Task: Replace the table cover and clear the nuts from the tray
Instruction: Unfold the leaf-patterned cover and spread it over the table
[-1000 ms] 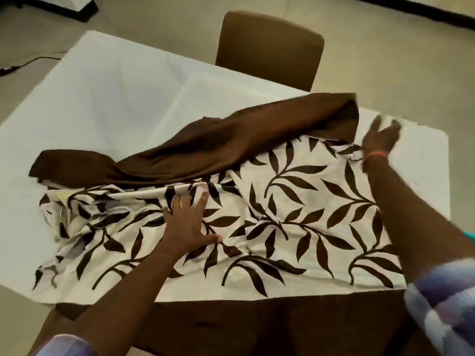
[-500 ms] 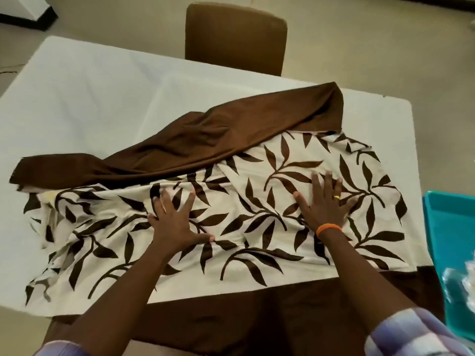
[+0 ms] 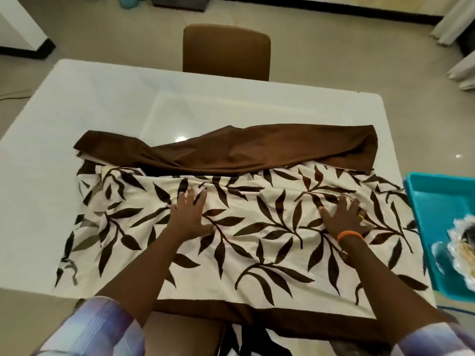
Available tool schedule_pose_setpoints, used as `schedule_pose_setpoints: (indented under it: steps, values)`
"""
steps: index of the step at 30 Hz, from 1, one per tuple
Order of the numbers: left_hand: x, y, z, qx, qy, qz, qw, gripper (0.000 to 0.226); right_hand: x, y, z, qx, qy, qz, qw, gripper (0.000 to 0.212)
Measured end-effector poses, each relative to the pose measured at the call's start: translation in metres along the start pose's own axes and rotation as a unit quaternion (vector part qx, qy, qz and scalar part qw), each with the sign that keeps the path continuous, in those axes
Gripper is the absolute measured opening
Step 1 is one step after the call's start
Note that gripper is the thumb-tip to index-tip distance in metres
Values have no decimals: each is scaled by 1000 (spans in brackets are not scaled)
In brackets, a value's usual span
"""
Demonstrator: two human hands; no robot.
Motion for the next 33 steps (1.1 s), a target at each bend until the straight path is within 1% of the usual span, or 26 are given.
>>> schedule_pose_setpoints:
  steps: [2, 4, 5, 6, 8, 9, 11, 13, 14, 15, 16, 18, 19, 20, 21, 22, 23, 24, 25, 26, 27, 28, 29, 30, 31, 33]
  values:
    - [-2, -9, 9, 16, -17, -21, 999, 100, 0, -7, 22, 12, -28, -17, 999, 68]
    - [-8, -22, 21, 34, -25, -40, 998, 92, -5, -21, 55, 83, -52, -51, 994, 53]
    - [-12, -29, 27, 42, -29, -42, 998, 93, -10, -30, 74, 127, -51, -66, 988, 48]
    - [-18, -35, 34, 51, -35, -38, 997, 96, -17, -40, 95, 171, -44, -75, 982, 45]
    - [-28, -46, 47, 78, -58, -22, 995, 109, -36, -57, 138, 261, -34, -72, 962, 43]
    - [-31, -51, 52, 95, -71, -15, 993, 116, -45, -63, 160, 297, -38, -64, 952, 45]
    - [-32, -55, 60, 119, -80, 2, 990, 127, -59, -68, 200, 342, -42, -49, 937, 53]
    - [-34, -54, 65, 133, -81, 39, 987, 137, -69, -65, 231, 360, -52, -25, 931, 61]
    - [-36, -52, 68, 142, -82, 58, 985, 143, -73, -58, 242, 355, -68, -5, 932, 63]
    - [-37, -50, 71, 149, -83, 73, 983, 147, -77, -47, 252, 345, -93, 13, 934, 64]
    - [-37, -48, 73, 155, -83, 84, 981, 151, -77, -37, 262, 341, -122, 22, 932, 60]
    - [-37, -43, 74, 163, -78, 98, 979, 155, -73, -19, 283, 360, -175, 28, 916, 37]
    - [-36, -41, 74, 166, -72, 104, 978, 156, -72, -13, 293, 372, -193, 48, 907, 26]
    - [-35, -39, 73, 168, -68, 109, 977, 157, -72, -5, 301, 374, -204, 92, 900, 18]
    - [-36, -37, 73, 170, -65, 112, 977, 157, -70, 5, 308, 357, -208, 146, 899, 11]
    - [-36, -36, 73, 170, -63, 114, 977, 157, -67, 15, 313, 317, -201, 203, 905, 5]
    - [-37, -35, 74, 170, -62, 114, 977, 157, -59, 28, 320, 268, -181, 245, 914, 5]
    - [-38, -36, 74, 170, -61, 114, 977, 157, -47, 47, 335, 250, -158, 233, 927, 8]
    - [-38, -35, 74, 170, -59, 112, 977, 157, -28, 67, 360, 268, -132, 169, 939, 17]
    - [-37, -35, 74, 169, -57, 111, 978, 156, -4, 83, 387, 307, -102, 65, 944, 34]
    - [-37, -35, 74, 168, -58, 110, 978, 156, 15, 89, 406, 333, -75, -22, 940, 56]
    - [-36, -34, 73, 168, -61, 107, 978, 155, 23, 91, 417, 341, -53, -71, 936, 75]
    - [-35, -34, 73, 168, -64, 105, 978, 155, 23, 86, 426, 348, -45, -83, 933, 87]
    - [-35, -35, 73, 167, -67, 105, 978, 155, 15, 78, 431, 353, -47, -73, 932, 89]
    - [-34, -36, 73, 166, -69, 104, 978, 156, 2, 69, 431, 352, -54, -49, 933, 84]
    - [-34, -37, 74, 162, -74, 99, 979, 155, -33, 45, 417, 352, -72, 4, 933, 66]
Point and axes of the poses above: each hand's wrist, its own y-axis towards the middle knuckle, its own x-axis out of the back of the hand, z = x × y, the point moved 10 cm from there along y, towards the middle knuckle, and after that the axes turned 14 degrees about y, right-handed, at the moved point
